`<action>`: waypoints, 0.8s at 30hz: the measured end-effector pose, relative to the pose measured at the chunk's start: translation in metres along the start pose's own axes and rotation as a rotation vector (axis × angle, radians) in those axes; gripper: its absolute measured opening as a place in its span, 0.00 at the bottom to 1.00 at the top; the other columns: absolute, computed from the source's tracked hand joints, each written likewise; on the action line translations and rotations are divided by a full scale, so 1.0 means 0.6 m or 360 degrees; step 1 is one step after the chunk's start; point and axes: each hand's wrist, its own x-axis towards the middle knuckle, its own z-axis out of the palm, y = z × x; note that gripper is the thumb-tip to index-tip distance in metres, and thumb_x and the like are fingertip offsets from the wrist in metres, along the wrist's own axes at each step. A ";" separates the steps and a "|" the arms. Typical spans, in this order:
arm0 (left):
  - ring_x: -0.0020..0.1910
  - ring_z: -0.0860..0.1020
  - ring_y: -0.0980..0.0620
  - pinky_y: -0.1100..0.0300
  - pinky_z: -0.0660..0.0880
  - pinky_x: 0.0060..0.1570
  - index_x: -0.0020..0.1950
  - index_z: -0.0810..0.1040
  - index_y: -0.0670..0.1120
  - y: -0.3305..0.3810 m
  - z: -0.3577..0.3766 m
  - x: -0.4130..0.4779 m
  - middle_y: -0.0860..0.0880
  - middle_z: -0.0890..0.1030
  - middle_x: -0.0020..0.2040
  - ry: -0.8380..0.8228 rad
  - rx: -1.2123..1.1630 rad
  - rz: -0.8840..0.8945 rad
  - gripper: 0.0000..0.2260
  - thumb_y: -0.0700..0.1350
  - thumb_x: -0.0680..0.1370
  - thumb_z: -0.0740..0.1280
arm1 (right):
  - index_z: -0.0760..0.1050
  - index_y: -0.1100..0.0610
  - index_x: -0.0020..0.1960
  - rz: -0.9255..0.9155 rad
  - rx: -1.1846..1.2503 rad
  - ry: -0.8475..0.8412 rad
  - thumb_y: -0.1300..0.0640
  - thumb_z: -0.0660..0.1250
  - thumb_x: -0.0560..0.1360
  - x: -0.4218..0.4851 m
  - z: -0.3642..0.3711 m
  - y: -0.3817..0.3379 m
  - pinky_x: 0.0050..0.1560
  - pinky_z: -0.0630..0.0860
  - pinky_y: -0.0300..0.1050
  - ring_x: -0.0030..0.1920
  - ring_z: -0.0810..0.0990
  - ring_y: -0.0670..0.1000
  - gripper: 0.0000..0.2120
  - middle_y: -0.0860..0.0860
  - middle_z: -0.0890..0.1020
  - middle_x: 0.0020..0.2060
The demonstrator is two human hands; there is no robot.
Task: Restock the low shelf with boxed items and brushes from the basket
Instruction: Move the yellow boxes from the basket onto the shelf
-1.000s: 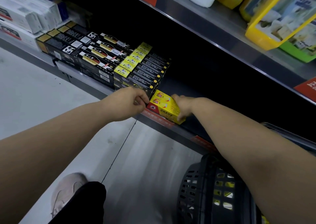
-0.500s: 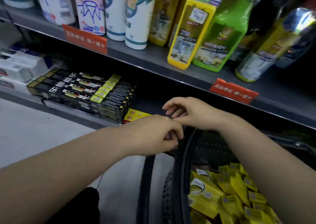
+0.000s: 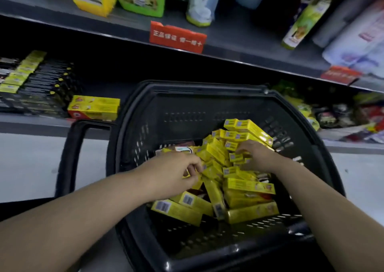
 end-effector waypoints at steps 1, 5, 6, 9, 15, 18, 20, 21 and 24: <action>0.49 0.77 0.61 0.60 0.74 0.50 0.56 0.77 0.54 0.001 0.001 0.006 0.63 0.76 0.45 -0.0007 -0.0005 0.0010 0.09 0.48 0.78 0.63 | 0.72 0.53 0.65 -0.0019 -0.0065 0.0037 0.55 0.74 0.69 0.003 0.004 0.003 0.64 0.67 0.47 0.66 0.68 0.54 0.25 0.52 0.71 0.64; 0.46 0.77 0.63 0.59 0.75 0.50 0.51 0.78 0.56 -0.001 0.002 0.029 0.60 0.79 0.46 0.0019 -0.0118 -0.0002 0.06 0.47 0.76 0.64 | 0.71 0.52 0.62 0.0150 -0.0106 0.0595 0.58 0.74 0.68 0.008 -0.002 0.024 0.59 0.69 0.51 0.61 0.71 0.57 0.23 0.52 0.72 0.60; 0.45 0.78 0.63 0.59 0.76 0.49 0.50 0.78 0.56 -0.002 0.002 0.035 0.60 0.80 0.45 0.0029 -0.0165 -0.0023 0.06 0.47 0.76 0.65 | 0.69 0.54 0.62 0.0272 0.0018 0.0745 0.57 0.74 0.68 0.007 -0.004 0.034 0.59 0.70 0.52 0.61 0.70 0.57 0.25 0.53 0.70 0.60; 0.43 0.78 0.64 0.62 0.76 0.48 0.46 0.78 0.57 -0.009 0.003 0.049 0.61 0.79 0.42 0.0051 -0.0271 -0.0105 0.06 0.46 0.75 0.66 | 0.60 0.55 0.71 0.0474 0.0435 0.0778 0.51 0.72 0.71 0.015 -0.004 0.046 0.66 0.67 0.53 0.68 0.66 0.57 0.34 0.54 0.66 0.68; 0.49 0.79 0.60 0.63 0.75 0.49 0.52 0.78 0.52 -0.007 0.001 0.068 0.57 0.80 0.48 0.0085 -0.0613 -0.0209 0.06 0.49 0.79 0.63 | 0.70 0.54 0.67 0.0286 0.0160 0.0760 0.47 0.68 0.74 0.020 -0.048 -0.011 0.63 0.69 0.53 0.60 0.74 0.56 0.24 0.54 0.78 0.58; 0.55 0.74 0.57 0.63 0.72 0.52 0.65 0.70 0.51 -0.003 -0.009 0.070 0.56 0.75 0.59 0.0207 -0.1077 -0.0422 0.17 0.56 0.79 0.59 | 0.75 0.53 0.63 -0.0135 0.0148 0.0928 0.45 0.69 0.71 -0.022 -0.071 -0.081 0.61 0.71 0.52 0.55 0.78 0.53 0.23 0.50 0.82 0.53; 0.61 0.71 0.57 0.63 0.70 0.58 0.72 0.61 0.53 -0.005 -0.016 0.067 0.56 0.69 0.65 0.0204 -0.1117 -0.0367 0.26 0.56 0.76 0.63 | 0.77 0.52 0.60 -0.0279 0.0458 0.0993 0.39 0.67 0.70 -0.059 -0.079 -0.137 0.56 0.75 0.45 0.51 0.80 0.48 0.24 0.47 0.83 0.50; 0.63 0.71 0.57 0.60 0.71 0.61 0.73 0.58 0.54 -0.008 -0.017 0.066 0.56 0.69 0.67 0.0173 -0.1121 -0.0302 0.29 0.54 0.75 0.67 | 0.77 0.51 0.57 -0.0284 0.0701 0.0979 0.35 0.65 0.69 -0.073 -0.079 -0.163 0.50 0.76 0.40 0.47 0.81 0.45 0.25 0.45 0.83 0.46; 0.52 0.81 0.58 0.65 0.78 0.49 0.69 0.58 0.55 -0.006 -0.014 0.058 0.53 0.79 0.59 0.0057 -0.1269 -0.0280 0.30 0.48 0.73 0.71 | 0.76 0.52 0.46 -0.0184 0.1078 0.0841 0.30 0.60 0.66 -0.079 -0.077 -0.210 0.38 0.77 0.39 0.35 0.81 0.42 0.26 0.45 0.82 0.35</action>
